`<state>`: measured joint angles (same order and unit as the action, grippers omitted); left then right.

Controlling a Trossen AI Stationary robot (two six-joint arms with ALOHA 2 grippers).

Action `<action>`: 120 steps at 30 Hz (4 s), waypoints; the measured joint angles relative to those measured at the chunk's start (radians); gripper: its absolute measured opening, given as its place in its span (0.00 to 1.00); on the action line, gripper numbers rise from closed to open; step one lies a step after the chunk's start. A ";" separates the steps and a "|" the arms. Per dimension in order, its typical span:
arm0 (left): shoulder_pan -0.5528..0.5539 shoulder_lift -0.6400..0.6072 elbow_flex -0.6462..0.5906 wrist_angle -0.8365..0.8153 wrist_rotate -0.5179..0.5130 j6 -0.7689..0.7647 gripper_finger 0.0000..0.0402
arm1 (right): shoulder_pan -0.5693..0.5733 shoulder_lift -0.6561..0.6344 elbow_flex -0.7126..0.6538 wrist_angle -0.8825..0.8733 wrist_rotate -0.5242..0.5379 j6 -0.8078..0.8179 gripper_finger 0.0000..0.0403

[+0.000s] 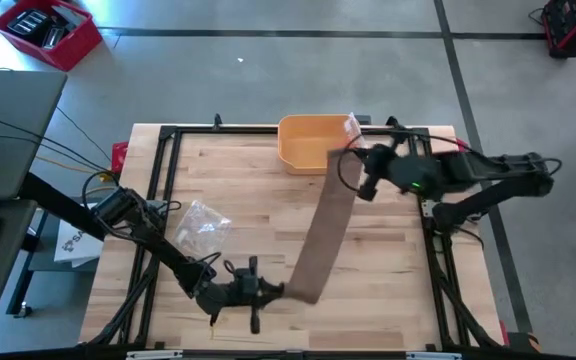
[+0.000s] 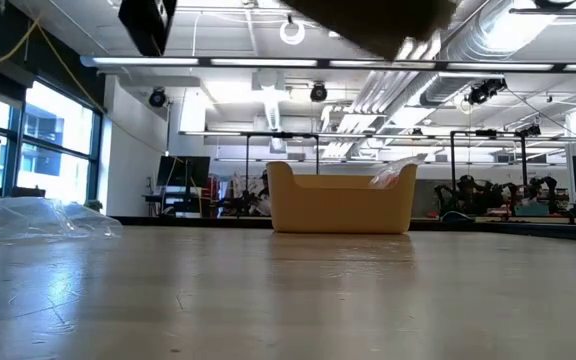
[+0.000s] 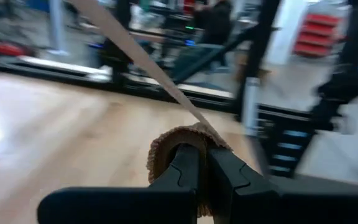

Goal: Roll bandage
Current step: Roll the brown bandage

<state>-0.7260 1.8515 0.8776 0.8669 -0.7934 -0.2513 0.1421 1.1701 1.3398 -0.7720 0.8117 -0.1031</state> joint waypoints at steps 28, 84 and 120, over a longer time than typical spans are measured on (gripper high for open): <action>-0.022 -0.001 0.322 0.129 0.041 0.600 0.00 | 0.138 0.503 -0.672 1.220 -0.586 0.152 0.07; 0.058 0.000 0.251 0.267 -0.016 0.693 0.00 | 0.766 0.282 -0.640 1.687 0.105 -0.239 0.40; 0.038 0.009 0.251 0.312 -0.143 0.734 0.02 | 0.811 0.221 -0.639 1.728 0.271 -0.431 0.41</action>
<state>-0.6876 1.8606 1.1286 1.1793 -0.9366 0.4826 0.9529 1.3909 0.7006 0.9556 1.0827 -0.5344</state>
